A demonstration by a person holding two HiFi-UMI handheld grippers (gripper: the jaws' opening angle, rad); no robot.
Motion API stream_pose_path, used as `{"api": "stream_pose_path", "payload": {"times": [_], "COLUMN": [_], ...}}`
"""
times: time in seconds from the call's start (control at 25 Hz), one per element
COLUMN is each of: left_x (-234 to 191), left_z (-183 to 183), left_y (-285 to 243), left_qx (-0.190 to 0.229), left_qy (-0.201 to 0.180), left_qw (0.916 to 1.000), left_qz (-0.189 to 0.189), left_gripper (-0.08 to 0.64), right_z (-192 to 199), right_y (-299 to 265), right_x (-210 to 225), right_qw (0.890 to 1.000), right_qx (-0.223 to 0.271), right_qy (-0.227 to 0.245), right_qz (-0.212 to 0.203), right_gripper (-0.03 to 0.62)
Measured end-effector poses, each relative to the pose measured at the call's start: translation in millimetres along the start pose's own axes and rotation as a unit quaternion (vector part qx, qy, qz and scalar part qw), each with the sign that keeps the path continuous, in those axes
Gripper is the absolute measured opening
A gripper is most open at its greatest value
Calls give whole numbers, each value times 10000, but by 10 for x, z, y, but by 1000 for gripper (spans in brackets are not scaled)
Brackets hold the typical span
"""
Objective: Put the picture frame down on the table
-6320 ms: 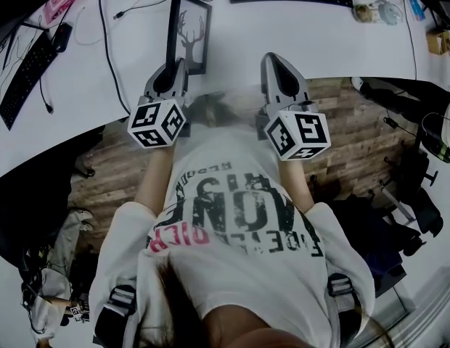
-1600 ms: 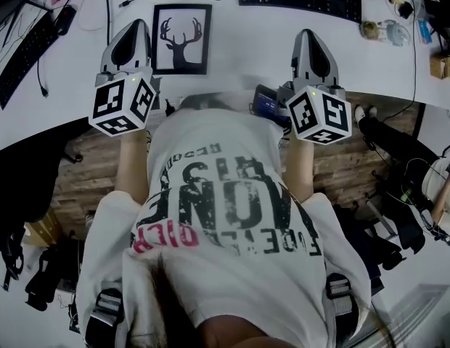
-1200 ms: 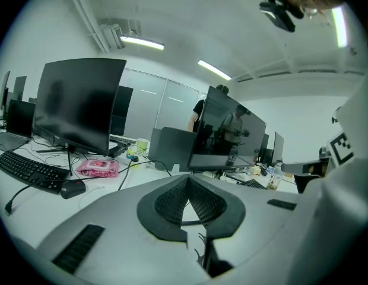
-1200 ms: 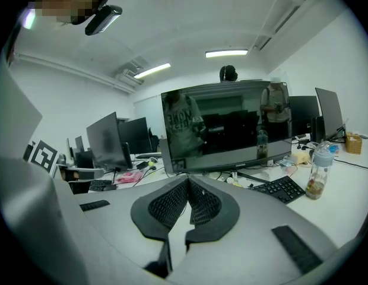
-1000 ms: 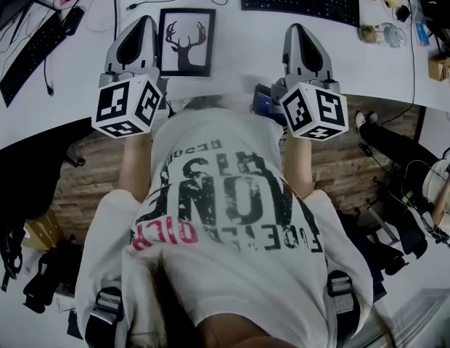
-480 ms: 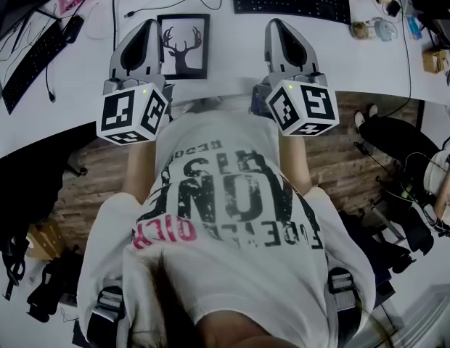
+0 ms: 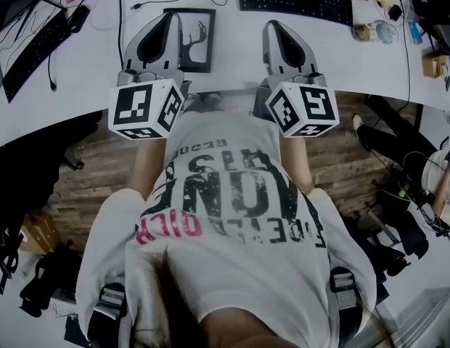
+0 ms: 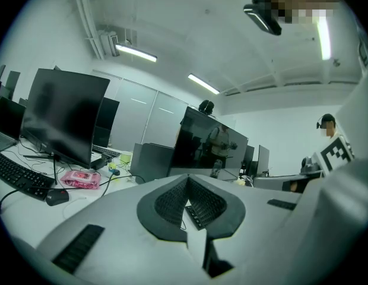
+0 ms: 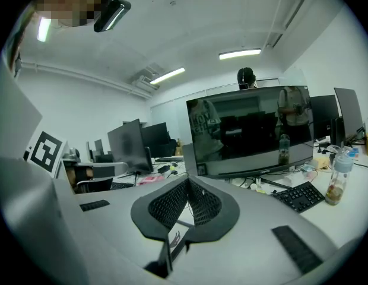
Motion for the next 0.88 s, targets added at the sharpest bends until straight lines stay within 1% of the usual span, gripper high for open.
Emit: {"api": "stream_pose_path", "payload": {"times": [0.2,0.4,0.64,0.88], "left_x": [134,191,162,154], "left_z": [91,189,184,172], "left_y": [39,82,134,127], "left_qx": [-114,-243,-225,-193], "left_qy": [18,72,42,66], "left_qw": [9999,9995,9996,9996], "left_qz": [124,199,157,207], "left_gripper": [2,2,3,2], "right_z": [83,128,108,85], "right_y": [57,114,171,184], "right_x": [-78,-101,-110,-55], "right_qw": [9999,9999,9999,9999], "right_qx": [-122,-137,-70,-15], "right_qy": [-5,-44,-81,-164], "right_qz": [-100,-87,-73,-40], "right_gripper": [0,0,0,0]}}
Point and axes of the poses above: the fingertips, and each gripper's own axes: y backward along the fingers, x to its right, z out of its underside, the point moved 5 cm from there along y, backward along the fingers, and after that the axes turned 2 degrees about z, right-handed, at the moved point
